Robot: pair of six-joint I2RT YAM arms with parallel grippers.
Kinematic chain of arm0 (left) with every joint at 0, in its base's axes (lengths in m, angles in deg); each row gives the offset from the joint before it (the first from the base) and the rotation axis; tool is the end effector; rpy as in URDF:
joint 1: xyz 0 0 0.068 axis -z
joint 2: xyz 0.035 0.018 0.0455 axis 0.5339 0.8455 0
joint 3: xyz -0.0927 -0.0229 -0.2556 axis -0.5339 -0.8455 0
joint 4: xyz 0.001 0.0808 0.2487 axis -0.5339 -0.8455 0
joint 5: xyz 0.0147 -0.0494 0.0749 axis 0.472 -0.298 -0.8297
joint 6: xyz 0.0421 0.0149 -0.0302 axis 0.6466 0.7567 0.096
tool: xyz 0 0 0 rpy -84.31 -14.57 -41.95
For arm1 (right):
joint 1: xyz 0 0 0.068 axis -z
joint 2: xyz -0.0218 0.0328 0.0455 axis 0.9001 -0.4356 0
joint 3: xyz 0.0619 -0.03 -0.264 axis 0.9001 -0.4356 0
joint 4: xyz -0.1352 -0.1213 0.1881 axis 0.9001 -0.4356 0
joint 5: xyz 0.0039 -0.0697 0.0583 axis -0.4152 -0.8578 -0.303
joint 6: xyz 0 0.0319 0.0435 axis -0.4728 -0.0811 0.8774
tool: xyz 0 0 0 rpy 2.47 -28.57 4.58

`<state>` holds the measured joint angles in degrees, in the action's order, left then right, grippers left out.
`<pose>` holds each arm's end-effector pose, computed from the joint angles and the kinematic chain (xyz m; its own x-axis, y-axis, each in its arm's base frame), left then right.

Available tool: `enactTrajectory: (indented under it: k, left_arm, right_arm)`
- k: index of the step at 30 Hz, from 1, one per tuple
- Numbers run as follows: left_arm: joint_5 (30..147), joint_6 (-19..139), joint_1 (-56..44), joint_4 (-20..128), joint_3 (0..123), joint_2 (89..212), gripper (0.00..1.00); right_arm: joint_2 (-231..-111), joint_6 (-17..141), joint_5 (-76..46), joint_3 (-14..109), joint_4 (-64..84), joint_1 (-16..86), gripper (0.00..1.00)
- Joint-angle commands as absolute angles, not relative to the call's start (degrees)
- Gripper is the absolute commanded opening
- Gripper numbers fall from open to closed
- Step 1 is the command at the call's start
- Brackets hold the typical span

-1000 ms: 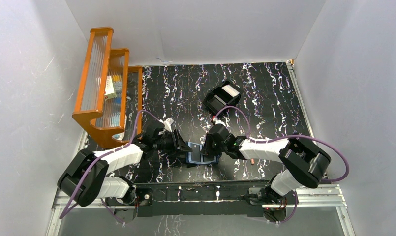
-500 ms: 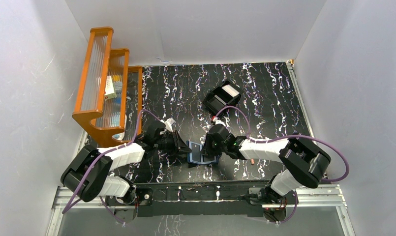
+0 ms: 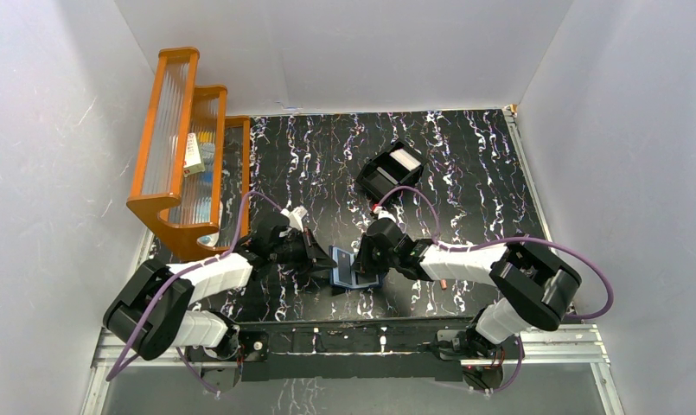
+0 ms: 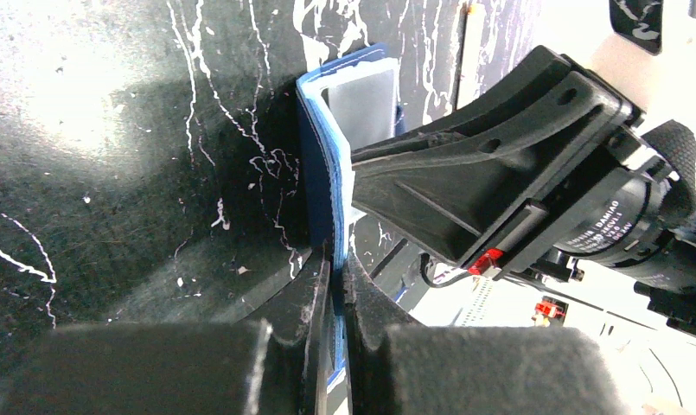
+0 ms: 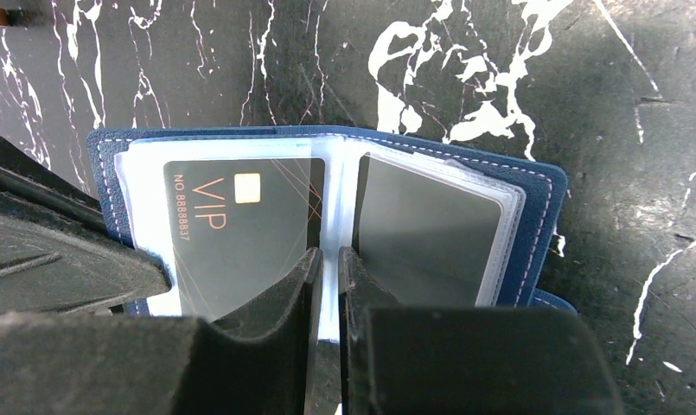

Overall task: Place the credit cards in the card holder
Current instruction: Turn over the card slot in the card holder.

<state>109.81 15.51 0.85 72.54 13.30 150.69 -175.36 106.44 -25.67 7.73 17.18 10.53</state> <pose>0.1931 -0.1470 0.1604 -0.9285 -0.2498 -0.2746 0.1143 0.5115 -0.8517 0.1693 0.2274 0.1544 -0.8631 0.1386 -0.4857 -0.1790 0.8153 0.5507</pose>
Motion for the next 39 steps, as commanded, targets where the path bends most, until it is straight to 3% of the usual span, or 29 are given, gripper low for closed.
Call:
enactTrajectory:
  k: [1,19,28,39]
  left_arm:
    - [113.05,16.11,0.75,76.23,12.98,148.61,0.0]
    - [114.4,16.8,0.78,79.53,12.45,147.95,0.0]
    - [106.4,28.54,0.76,49.4,25.35,142.8,0.0]
    - [93.06,34.38,1.98,21.07,41.83,151.77,0.0]
  right_arm:
    - [-176.28,106.45,-26.37,7.01,17.6,10.39,0.2]
    - [-176.38,106.58,-24.36,6.98,19.52,10.39,0.22]
    - [-168.24,104.92,-26.31,9.82,12.89,10.43,0.35]
    - [-167.7,102.29,-29.4,9.25,12.82,10.39,0.35]
